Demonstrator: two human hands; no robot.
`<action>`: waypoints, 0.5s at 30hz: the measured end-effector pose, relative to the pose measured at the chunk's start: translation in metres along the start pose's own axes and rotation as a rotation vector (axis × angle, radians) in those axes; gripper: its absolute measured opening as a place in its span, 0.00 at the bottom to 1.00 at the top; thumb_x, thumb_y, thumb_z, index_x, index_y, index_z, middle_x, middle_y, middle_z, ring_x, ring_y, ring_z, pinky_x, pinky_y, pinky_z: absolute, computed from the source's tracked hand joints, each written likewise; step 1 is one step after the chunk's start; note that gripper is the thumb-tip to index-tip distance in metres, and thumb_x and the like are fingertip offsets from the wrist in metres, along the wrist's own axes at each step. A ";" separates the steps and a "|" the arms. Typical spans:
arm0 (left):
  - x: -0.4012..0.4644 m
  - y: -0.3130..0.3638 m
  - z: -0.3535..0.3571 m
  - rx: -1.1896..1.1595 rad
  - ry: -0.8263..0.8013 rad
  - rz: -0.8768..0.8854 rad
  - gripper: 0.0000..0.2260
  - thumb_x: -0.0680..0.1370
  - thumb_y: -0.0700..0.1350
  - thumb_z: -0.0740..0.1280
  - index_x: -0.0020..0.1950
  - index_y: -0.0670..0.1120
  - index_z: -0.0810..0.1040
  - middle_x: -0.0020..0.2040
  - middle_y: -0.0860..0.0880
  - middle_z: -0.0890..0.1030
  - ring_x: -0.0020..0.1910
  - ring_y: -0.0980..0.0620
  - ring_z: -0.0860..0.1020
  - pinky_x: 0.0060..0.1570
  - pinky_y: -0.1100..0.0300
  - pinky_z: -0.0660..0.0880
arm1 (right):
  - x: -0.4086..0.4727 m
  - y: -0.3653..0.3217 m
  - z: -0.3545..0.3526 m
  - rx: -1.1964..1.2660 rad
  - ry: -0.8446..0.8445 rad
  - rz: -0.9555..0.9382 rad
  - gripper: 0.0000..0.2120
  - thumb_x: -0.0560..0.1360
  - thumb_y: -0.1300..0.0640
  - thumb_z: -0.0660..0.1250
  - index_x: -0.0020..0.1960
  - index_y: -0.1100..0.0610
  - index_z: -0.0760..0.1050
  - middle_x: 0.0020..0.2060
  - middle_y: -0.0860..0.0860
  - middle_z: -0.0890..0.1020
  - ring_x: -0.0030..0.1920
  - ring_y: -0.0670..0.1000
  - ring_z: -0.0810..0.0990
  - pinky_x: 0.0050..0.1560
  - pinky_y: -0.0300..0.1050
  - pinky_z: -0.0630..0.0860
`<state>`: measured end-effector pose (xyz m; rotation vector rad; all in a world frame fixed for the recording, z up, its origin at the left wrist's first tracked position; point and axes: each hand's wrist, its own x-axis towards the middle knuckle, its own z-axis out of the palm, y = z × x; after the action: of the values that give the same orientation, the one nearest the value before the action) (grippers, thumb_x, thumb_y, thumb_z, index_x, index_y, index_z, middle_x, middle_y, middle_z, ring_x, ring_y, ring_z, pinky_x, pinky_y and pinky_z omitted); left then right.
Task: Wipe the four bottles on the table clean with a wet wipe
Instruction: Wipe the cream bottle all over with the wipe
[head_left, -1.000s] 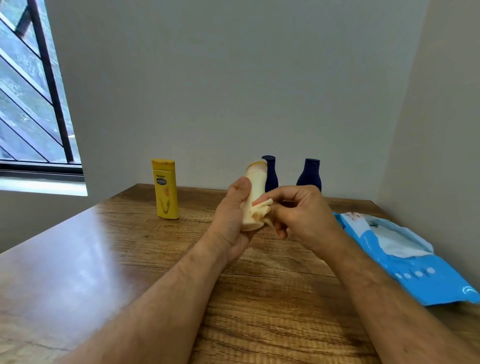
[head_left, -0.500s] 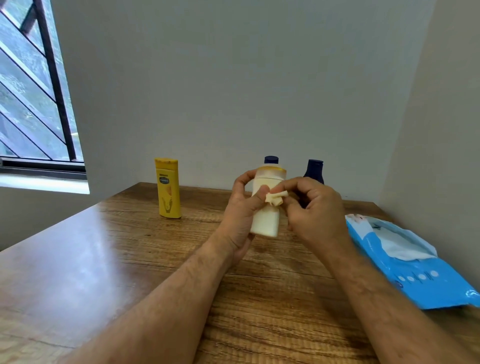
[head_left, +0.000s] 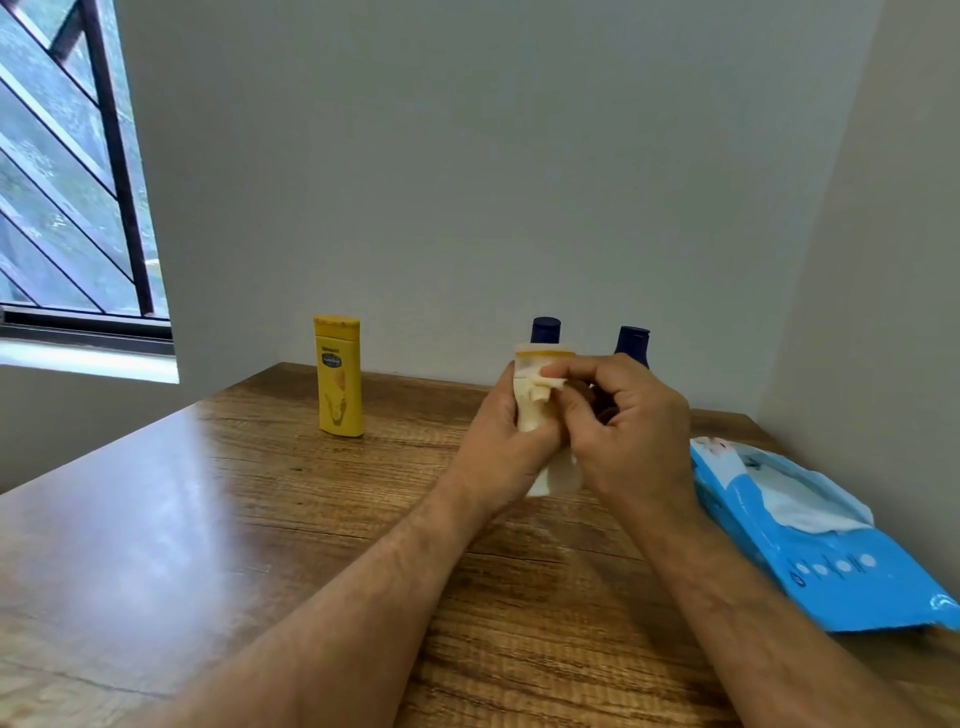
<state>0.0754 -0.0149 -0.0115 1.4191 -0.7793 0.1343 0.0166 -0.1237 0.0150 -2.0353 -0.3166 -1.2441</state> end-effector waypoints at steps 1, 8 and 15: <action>0.000 -0.001 0.001 0.085 0.000 0.025 0.11 0.79 0.43 0.63 0.61 0.49 0.75 0.51 0.48 0.83 0.50 0.52 0.83 0.48 0.54 0.81 | -0.001 -0.003 0.001 -0.014 -0.015 -0.049 0.10 0.75 0.60 0.70 0.53 0.47 0.81 0.47 0.42 0.81 0.49 0.38 0.78 0.50 0.26 0.74; 0.000 -0.001 0.007 0.147 0.003 0.067 0.13 0.79 0.46 0.67 0.63 0.54 0.73 0.52 0.50 0.82 0.50 0.49 0.82 0.49 0.47 0.82 | 0.001 0.006 0.000 -0.028 0.108 -0.004 0.13 0.73 0.66 0.69 0.49 0.48 0.77 0.43 0.44 0.80 0.46 0.40 0.79 0.46 0.27 0.74; -0.003 0.003 0.006 0.166 0.031 0.071 0.17 0.78 0.46 0.68 0.65 0.55 0.70 0.50 0.50 0.82 0.45 0.49 0.83 0.43 0.48 0.83 | 0.003 0.012 -0.002 0.050 0.127 0.114 0.10 0.76 0.63 0.68 0.49 0.48 0.78 0.44 0.44 0.82 0.47 0.44 0.81 0.46 0.38 0.80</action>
<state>0.0686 -0.0183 -0.0109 1.5421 -0.8081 0.2806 0.0231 -0.1335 0.0126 -1.8947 -0.1673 -1.2750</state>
